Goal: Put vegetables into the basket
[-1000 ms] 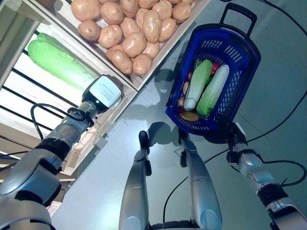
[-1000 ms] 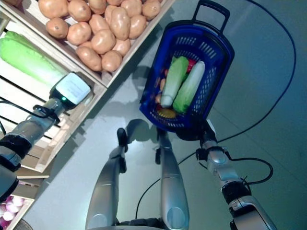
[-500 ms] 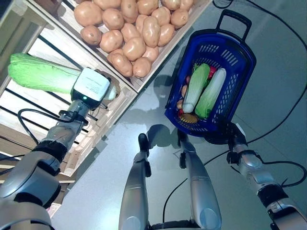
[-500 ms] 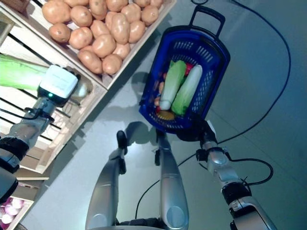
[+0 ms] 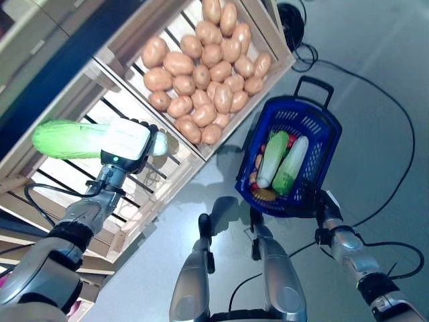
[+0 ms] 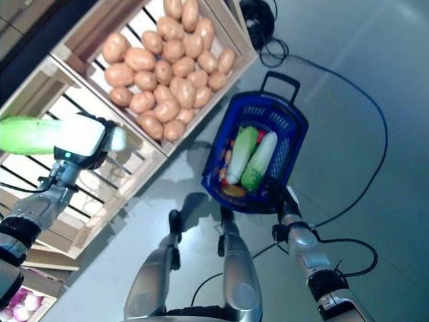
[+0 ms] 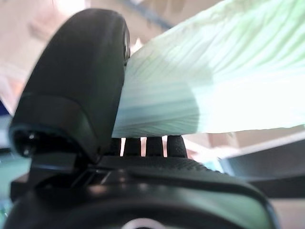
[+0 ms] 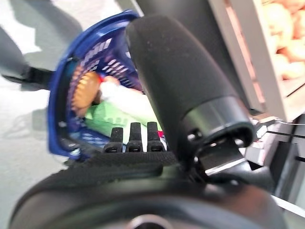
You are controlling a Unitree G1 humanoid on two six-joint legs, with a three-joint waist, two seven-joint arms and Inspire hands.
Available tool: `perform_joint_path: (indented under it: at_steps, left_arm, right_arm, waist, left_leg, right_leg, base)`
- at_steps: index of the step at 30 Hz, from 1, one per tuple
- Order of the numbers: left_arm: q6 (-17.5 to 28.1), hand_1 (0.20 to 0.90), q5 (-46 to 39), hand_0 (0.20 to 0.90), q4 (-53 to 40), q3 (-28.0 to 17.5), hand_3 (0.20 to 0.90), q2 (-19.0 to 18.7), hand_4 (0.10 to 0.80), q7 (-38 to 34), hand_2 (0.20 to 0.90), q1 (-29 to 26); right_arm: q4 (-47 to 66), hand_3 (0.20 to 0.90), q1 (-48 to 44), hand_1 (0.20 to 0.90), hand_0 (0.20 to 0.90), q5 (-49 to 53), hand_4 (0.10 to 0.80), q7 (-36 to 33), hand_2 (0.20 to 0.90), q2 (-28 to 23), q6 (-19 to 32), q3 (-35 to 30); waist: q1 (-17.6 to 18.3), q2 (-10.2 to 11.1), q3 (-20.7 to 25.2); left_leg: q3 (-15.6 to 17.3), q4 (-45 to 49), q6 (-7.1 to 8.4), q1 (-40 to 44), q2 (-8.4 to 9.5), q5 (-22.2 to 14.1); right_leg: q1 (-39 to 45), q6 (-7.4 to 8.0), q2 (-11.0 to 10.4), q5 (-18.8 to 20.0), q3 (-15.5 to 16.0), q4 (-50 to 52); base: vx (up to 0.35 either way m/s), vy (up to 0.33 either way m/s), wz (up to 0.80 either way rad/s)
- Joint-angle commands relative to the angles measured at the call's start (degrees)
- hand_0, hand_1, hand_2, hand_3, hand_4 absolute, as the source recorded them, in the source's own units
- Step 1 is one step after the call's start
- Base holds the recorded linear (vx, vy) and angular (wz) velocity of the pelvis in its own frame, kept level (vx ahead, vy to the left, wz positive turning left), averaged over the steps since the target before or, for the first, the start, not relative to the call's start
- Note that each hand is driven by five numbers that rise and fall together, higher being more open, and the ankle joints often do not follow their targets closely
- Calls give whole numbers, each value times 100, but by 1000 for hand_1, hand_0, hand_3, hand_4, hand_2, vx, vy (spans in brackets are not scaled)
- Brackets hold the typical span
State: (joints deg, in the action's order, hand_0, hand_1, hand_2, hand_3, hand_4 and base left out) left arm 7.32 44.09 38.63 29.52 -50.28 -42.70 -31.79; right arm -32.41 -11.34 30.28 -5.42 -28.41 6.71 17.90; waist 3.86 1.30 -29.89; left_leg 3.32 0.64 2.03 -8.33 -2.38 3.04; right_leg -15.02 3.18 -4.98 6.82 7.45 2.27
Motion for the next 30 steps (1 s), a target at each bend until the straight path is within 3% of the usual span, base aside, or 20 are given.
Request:
perform_joint_path:
  at_steps: [1, 2, 6, 8, 12, 17, 22, 27, 30]
  left_arm:
    - [303, 300, -1040, 300, -474, -829, 300, -94, 400, -503, 300, -23]
    - [565, 300, -1166, 300, -870, -1126, 300, 120, 400, -483, 300, 362]
    - [925, 300, -1527, 300, -1765, -1686, 300, 512, 400, -484, 300, 1166]
    - [1373, 300, -1842, 300, -2380, -2211, 300, 1024, 400, -202, 300, 1733]
    - [1931, 300, -2428, 300, -3098, -2532, 300, 1613, 400, 483, 300, 2178]
    - [2223, 300, -3715, 300, -3651, -2526, 300, 1958, 400, 1498, 300, 2269]
    - [2197, 300, -5456, 300, -4043, -2404, 300, 2234, 400, 2630, 300, 2222]
    - [1808, 300, -7275, 300, -4323, -2138, 300, 2610, 400, 3871, 300, 2214]
    - [1483, 300, -7782, 300, -4408, -1923, 300, 2790, 400, 4108, 300, 2194]
  right_arm:
    - [422, 900, 449, 900, 900, 249, 800, 20, 900, 23, 452, -363]
    - [473, 900, 664, 900, 900, 139, 800, 6, 900, 208, 480, -463]
    - [599, 900, 1083, 900, 900, -108, 800, 7, 900, 491, 480, -649]
    - [666, 900, 1325, 900, 900, -228, 800, 76, 900, 679, 420, -824]
    - [737, 900, 1495, 900, 900, -262, 800, 56, 900, 909, 384, -967]
    - [817, 900, 1374, 900, 900, -324, 800, -57, 900, 1039, 322, -915]
    - [985, 900, 1252, 900, 900, -216, 800, -192, 900, 1111, 443, -844]
    - [1278, 900, 1132, 900, 900, 80, 800, -212, 900, 1249, 431, -797]
    - [1516, 900, 1071, 900, 900, 223, 800, -148, 900, 1291, 456, -743]
  waist:
    - [-96, -109, 755]
    - [-135, -135, 966]
    - [-172, -140, 1305]
    - [-233, -117, 1549]
    - [-331, -79, 1814]
    - [-406, -47, 1950]
    - [-457, -2, 2001]
    - [-460, -15, 2042]
    - [-446, -19, 2073]
  left_leg:
    - [-105, 142, 152, -172, 266, -221]
    - [-146, -32, 168, 81, 261, -209]
    - [-180, -139, 171, 410, 240, -237]
    - [-192, -109, 157, 586, 214, -310]
    - [-224, -149, 159, 843, 171, -393]
    - [-248, -219, 157, 1093, 127, -462]
    - [-234, -171, 131, 1279, 108, -562]
    - [-266, -265, 90, 1455, 108, -580]
    - [-255, -311, 74, 1531, 106, -574]
  right_leg:
    - [347, 453, -352, -616, 148, 435]
    - [641, 462, -358, -603, 198, 232]
    - [1029, 462, -370, -561, 273, -8]
    - [1276, 439, -369, -568, 316, -107]
    - [1612, 425, -342, -543, 369, -320]
    - [1871, 435, -319, -521, 374, -458]
    - [2077, 429, -305, -545, 344, -475]
    - [2200, 431, -280, -535, 291, -501]
    - [2230, 438, -274, -519, 265, -502]
  base:
    - [191, -58, 11]
    - [204, -56, 14]
    - [165, -28, 8]
    - [212, -58, 12]
    - [146, -63, 5]
    - [79, -59, 3]
    - [38, -55, -3]
    - [0, 0, 0]
    - [10, -5, 0]
